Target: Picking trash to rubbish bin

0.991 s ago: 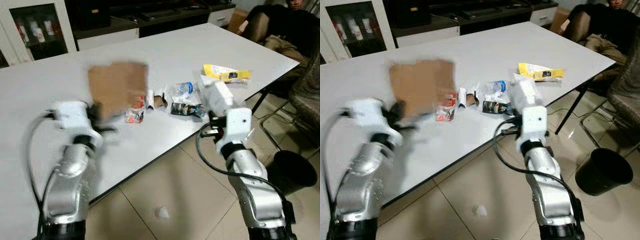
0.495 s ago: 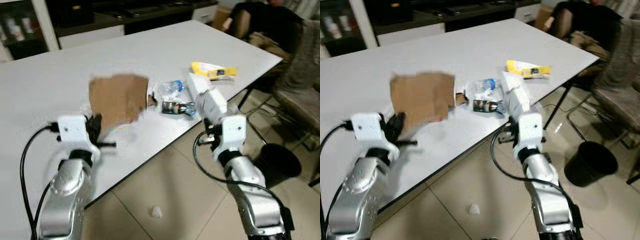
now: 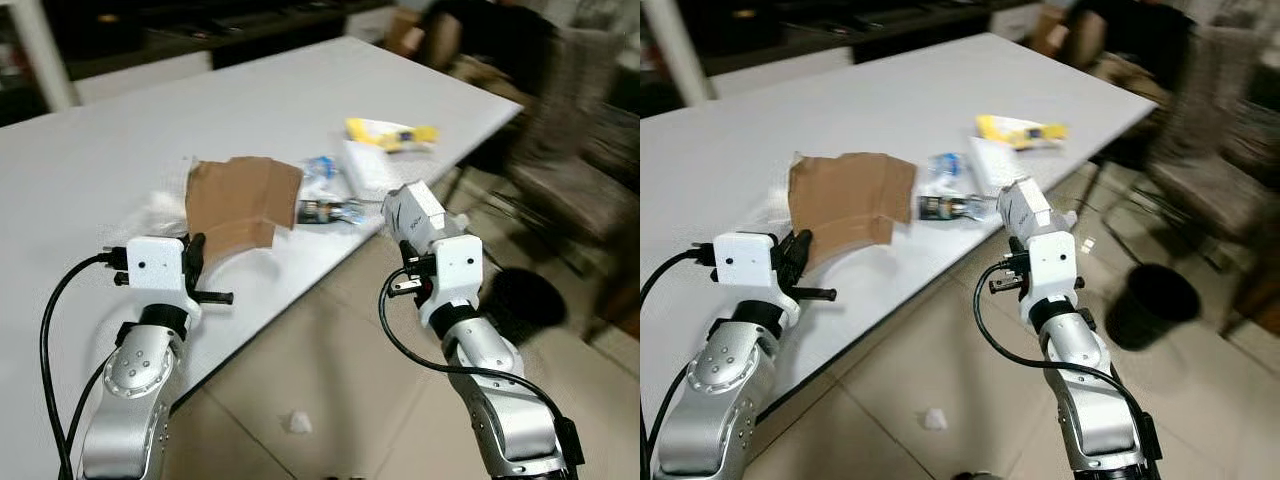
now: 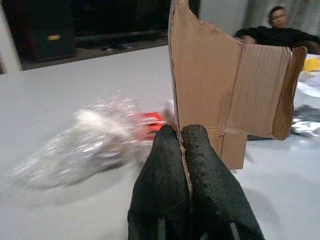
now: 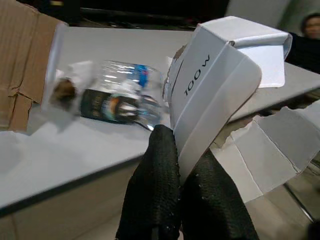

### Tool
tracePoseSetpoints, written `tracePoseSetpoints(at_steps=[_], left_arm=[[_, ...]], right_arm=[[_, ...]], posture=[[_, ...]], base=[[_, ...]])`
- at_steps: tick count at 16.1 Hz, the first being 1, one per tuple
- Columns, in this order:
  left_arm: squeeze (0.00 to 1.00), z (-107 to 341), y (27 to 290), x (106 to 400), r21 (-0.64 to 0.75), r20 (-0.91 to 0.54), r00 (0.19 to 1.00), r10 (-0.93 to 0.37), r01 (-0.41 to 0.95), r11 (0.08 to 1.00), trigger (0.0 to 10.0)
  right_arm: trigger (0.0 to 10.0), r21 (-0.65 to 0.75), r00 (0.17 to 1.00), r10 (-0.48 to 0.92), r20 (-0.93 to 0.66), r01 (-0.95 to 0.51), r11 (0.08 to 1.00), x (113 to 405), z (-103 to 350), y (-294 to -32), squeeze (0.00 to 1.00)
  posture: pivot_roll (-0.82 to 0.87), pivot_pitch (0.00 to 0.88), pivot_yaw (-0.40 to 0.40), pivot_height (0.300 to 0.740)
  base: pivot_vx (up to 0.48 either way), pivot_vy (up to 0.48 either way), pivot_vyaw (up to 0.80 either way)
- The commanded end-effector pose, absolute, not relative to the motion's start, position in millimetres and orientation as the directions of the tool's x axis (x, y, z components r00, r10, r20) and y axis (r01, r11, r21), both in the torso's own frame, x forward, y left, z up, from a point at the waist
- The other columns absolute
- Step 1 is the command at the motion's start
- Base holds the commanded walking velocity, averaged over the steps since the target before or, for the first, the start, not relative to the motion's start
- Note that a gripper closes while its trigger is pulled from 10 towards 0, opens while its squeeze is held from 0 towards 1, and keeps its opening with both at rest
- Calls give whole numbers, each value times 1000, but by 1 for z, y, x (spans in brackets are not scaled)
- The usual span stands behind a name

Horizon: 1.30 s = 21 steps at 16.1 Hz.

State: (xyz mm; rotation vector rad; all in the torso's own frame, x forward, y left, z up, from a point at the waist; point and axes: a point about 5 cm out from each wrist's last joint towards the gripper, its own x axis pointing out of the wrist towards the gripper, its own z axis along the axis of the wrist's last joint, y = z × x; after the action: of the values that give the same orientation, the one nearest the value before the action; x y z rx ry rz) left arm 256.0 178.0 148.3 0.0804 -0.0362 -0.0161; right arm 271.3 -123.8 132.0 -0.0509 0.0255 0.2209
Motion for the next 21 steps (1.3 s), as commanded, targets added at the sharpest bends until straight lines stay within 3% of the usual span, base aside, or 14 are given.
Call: tracePoseSetpoints(at_steps=[1,7,21], left_arm=[[0,157,173,257,99,79,996,-39,31,995,10000],[0,158,169,258,156,83,994,-66,52,986,10000],[0,155,165,260,176,59,994,-87,76,982,10000]], right_arm=[[10000,-63,977,213,-19,-214,975,272,134,-128,0],[10000,-72,975,221,-36,-223,972,268,130,-128,0],[10000,-79,977,204,-68,-209,975,263,122,-130,0]], posture=[[41,0,-97,740],[37,5,-100,740],[30,0,-86,740]], base=[[0,0,0],[0,-97,-133],[0,-475,0]])
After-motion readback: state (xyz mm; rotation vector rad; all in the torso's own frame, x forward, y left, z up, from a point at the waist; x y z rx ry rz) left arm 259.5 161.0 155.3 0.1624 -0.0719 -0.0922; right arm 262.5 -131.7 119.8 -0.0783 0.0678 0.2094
